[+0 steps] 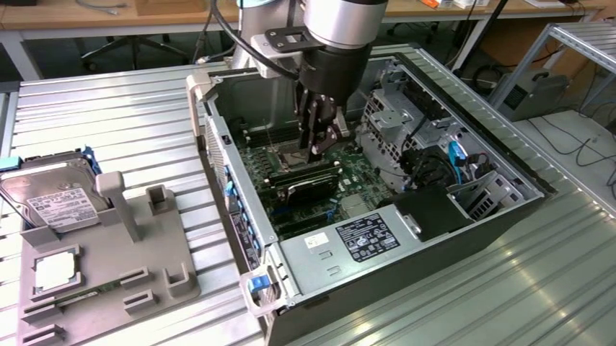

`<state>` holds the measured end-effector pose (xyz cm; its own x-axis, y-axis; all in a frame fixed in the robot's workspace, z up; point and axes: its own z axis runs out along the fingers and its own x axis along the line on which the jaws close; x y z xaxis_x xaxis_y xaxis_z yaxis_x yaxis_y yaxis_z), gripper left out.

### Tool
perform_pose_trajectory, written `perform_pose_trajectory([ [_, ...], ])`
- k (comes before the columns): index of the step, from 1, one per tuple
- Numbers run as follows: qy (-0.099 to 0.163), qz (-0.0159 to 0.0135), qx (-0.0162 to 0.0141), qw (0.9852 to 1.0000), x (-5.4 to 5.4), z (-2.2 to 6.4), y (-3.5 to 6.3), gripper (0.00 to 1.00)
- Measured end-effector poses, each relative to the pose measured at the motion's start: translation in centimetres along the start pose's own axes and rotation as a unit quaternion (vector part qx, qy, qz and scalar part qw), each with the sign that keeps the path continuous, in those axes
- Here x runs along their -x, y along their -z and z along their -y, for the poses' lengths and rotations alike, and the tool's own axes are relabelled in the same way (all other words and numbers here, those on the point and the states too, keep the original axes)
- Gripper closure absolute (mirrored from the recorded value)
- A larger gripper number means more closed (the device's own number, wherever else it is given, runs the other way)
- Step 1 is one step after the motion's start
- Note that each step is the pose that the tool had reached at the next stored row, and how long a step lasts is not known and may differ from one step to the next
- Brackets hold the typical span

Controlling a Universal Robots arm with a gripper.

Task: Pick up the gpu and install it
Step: 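Insert the gpu into the slot, then press down on the gpu until it lock into place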

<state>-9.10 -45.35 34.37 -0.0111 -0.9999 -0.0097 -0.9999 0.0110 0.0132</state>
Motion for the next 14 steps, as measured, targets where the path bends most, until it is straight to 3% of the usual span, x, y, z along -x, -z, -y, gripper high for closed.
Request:
perform_pose_trajectory([
  [14, 0.000, 0.0000, 0.0000, 1.0000, 0.00, 0.00, 0.00, 0.67],
])
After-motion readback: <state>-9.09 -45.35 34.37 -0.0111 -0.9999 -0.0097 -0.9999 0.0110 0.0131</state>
